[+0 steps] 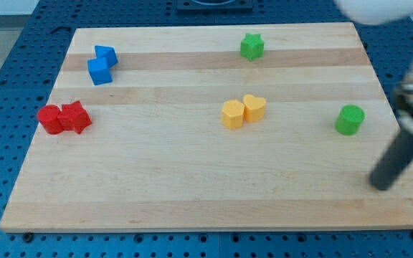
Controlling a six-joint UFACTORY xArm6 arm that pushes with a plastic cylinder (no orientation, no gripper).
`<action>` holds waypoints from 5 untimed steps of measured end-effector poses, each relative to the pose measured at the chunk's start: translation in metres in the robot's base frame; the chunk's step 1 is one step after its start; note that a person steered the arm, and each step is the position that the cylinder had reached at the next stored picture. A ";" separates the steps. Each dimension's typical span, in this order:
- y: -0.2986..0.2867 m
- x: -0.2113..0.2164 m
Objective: Move green circle towards top right
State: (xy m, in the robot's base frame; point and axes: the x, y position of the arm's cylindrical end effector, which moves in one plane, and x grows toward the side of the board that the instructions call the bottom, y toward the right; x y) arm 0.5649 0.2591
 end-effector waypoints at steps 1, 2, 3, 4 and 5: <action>0.005 -0.001; -0.025 -0.040; -0.053 -0.063; -0.059 -0.082; -0.059 -0.093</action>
State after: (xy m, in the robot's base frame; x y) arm 0.4716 0.2001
